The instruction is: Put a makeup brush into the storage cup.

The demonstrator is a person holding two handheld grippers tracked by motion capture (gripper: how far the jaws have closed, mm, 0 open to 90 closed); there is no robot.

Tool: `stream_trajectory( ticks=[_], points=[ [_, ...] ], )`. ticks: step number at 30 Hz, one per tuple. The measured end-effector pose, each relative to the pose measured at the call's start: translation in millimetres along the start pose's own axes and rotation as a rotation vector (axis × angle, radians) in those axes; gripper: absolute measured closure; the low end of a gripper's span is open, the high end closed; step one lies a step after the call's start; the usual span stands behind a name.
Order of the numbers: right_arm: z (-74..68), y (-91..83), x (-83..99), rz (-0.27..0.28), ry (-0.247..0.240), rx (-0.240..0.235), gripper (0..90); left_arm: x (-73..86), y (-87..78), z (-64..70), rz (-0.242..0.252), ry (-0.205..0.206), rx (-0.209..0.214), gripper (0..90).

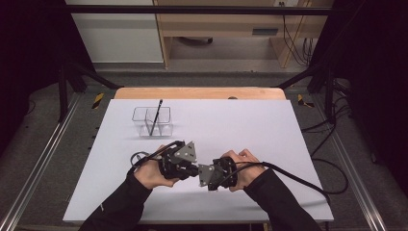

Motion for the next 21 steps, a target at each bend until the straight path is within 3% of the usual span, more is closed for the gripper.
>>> stream_trajectory(
  ticks=[6,14,21],
  points=[
    [0.2,-0.1,0.7,-0.002,0.016,-0.010,84.2,-0.2,-1.3,-1.8,0.017,-0.008,-0.006,81.7],
    [1.4,1.5,2.1,-0.005,0.042,-0.022,84.2,2.1,-12.0,-11.8,0.063,-0.041,-0.061,74.1],
    [4.3,1.8,4.0,-0.004,0.070,-0.026,84.2,8.1,-23.4,-27.2,0.125,-0.107,-0.142,55.8]
  ],
)
Point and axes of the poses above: each handheld gripper's, and its own axes: y roughly forward along the jaws, x roughly out of its underside, z roughly to its right, the point moved 8 cm from there along y, roughly forward along the jaws, and after that the axes turned 7 degrees about -x, right-handed, at the moved point
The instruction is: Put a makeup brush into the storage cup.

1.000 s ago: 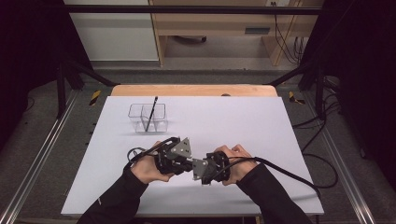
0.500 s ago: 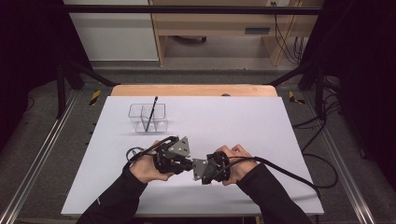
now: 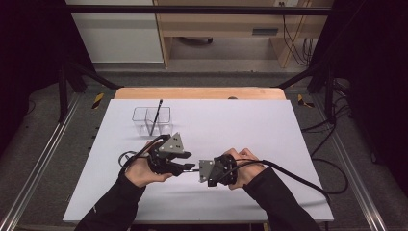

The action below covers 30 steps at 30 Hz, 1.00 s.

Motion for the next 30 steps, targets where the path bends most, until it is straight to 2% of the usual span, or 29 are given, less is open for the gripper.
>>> stream_trajectory(
  ticks=[8,12,21,30],
  points=[
    [2.0,1.0,2.4,0.004,0.030,-0.003,84.1,5.6,-12.1,-19.7,0.090,-0.072,-0.105,37.9],
    [3.4,0.7,3.5,0.018,0.050,-0.003,84.2,12.0,-18.0,-28.8,0.113,-0.122,-0.141,33.9],
    [6.1,3.6,13.8,0.035,0.112,-0.002,84.2,27.4,-23.2,-42.1,0.143,-0.203,-0.200,26.1],
    [10.5,5.1,23.6,0.063,0.186,0.009,84.1,40.7,-26.5,-49.6,0.156,-0.256,-0.236,21.4]
  ],
)
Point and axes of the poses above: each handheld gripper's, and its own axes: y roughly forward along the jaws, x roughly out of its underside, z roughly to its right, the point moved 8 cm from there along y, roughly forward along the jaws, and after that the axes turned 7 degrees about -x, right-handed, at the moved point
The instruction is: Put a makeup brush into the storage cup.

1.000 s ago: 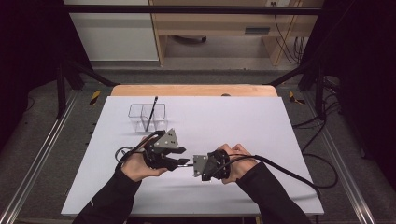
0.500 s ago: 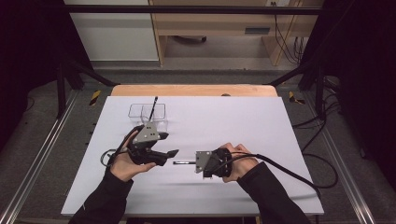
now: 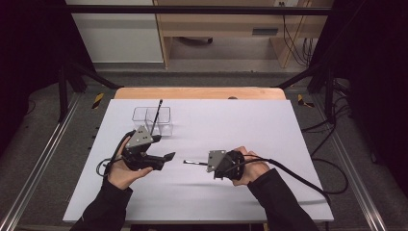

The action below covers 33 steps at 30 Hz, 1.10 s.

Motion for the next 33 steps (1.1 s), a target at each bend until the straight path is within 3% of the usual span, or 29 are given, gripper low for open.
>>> stream_trajectory(
  ticks=[15,28,33],
  points=[
    [5.4,-1.5,14.8,0.095,0.152,0.016,84.2,15.3,-0.4,-6.5,0.021,-0.081,-0.034,17.4],
    [13.3,-7.4,18.0,0.238,0.277,0.071,84.1,22.5,4.3,-0.7,0.033,-0.117,-0.051,16.1],
    [14.2,-9.0,17.5,0.288,0.330,0.084,84.1,18.6,4.7,2.6,0.063,-0.131,-0.060,15.8]
  ],
)
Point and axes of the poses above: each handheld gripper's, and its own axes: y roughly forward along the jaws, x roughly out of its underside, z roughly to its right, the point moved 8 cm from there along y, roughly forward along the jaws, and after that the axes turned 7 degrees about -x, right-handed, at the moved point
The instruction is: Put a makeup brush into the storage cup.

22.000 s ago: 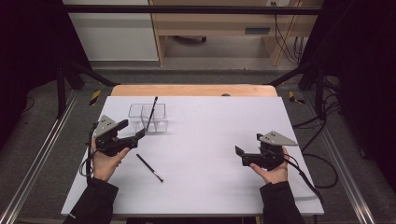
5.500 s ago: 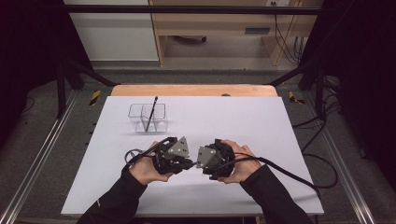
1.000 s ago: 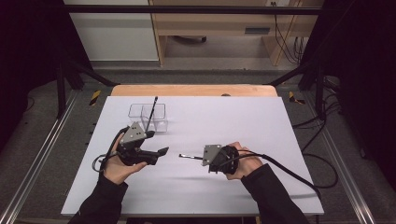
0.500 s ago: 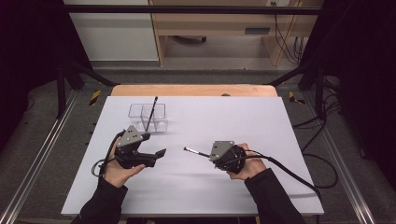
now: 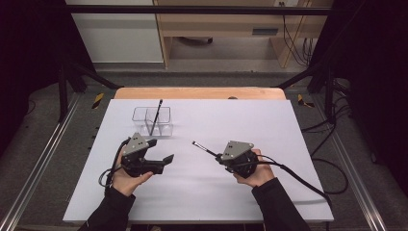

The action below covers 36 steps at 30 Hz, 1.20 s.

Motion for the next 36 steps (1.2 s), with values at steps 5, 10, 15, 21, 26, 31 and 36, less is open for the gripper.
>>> stream_trajectory(
  ticks=[5,10,15,21,26,31,36],
  points=[
    [1.3,0.5,-1.3,0.078,0.075,-0.013,84.1,-3.0,0.0,3.6,0.022,-0.014,0.005,15.8],
    [0.7,3.5,-2.0,0.105,0.106,-0.008,84.1,-6.0,0.9,8.6,0.042,-0.022,0.010,15.7],
    [1.5,4.3,-4.0,0.153,0.143,0.008,84.1,-8.7,0.9,13.0,0.058,-0.023,0.013,15.8],
    [1.1,4.0,-6.6,0.188,0.172,0.019,84.1,-12.0,3.1,19.2,0.067,-0.030,0.022,15.7],
    [-0.2,6.3,-7.5,0.205,0.194,0.013,84.1,-15.3,4.8,24.6,0.076,-0.039,0.034,15.6],
    [0.1,6.4,-9.4,0.228,0.215,0.017,84.1,-18.6,6.9,28.9,0.086,-0.051,0.050,15.4],
    [0.4,6.3,-11.2,0.249,0.231,0.021,84.1,-21.6,8.6,31.5,0.095,-0.064,0.057,15.2]
  ],
)
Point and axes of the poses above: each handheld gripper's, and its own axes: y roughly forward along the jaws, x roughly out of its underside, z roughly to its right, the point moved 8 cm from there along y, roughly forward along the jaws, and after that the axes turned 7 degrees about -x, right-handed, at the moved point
